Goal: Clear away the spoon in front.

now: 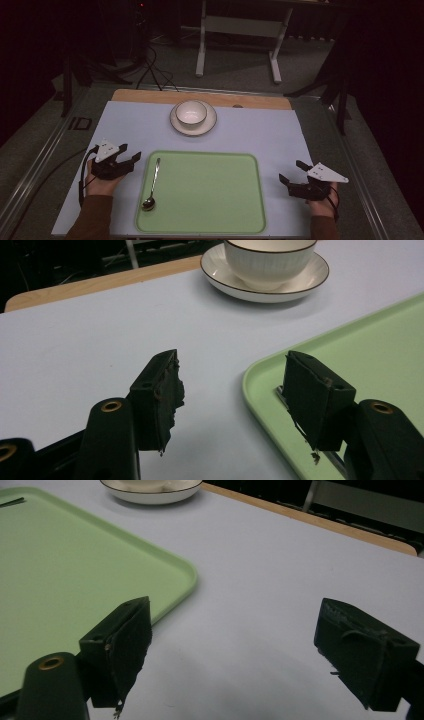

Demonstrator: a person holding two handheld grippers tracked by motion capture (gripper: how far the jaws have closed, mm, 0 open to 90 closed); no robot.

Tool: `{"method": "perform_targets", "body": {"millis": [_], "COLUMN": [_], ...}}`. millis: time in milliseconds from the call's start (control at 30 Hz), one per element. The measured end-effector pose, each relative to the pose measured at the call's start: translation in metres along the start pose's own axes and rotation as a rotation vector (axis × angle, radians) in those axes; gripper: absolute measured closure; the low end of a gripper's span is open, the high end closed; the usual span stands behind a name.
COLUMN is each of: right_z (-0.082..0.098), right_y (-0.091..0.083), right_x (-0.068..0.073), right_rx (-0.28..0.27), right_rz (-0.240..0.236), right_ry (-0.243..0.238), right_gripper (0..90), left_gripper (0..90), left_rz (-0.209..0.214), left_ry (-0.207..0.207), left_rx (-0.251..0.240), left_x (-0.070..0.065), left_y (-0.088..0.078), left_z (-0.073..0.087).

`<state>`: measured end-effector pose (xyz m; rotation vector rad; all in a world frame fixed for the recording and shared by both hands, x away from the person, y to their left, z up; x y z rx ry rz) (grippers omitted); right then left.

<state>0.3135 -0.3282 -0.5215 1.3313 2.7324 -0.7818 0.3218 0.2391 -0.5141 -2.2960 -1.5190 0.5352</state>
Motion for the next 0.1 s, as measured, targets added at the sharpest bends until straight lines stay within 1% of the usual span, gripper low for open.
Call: {"method": "perform_targets", "body": {"millis": [100], "right_z": [0.0003], "right_y": [-0.0002], "right_x": [-0.0012], "right_rx": [-0.002], "right_rz": [0.003], "right_ry": [0.002], "right_gripper": [15.1], "left_gripper": [40.0], "left_rz": [-0.011], "left_ry": [-0.009], "left_rx": [0.002], "left_x": [0.0037], "left_y": [0.0001], "left_z": [0.0005]}}
Point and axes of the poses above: each handheld gripper's, and its own axes: y roughly forward along the jaws, z roughly out of its underside, x roughly to its left, the point moved 4 cm from there along y, roughly forward along the jaws, and after that the axes turned 9 degrees about -y, right-handed, at the moved point
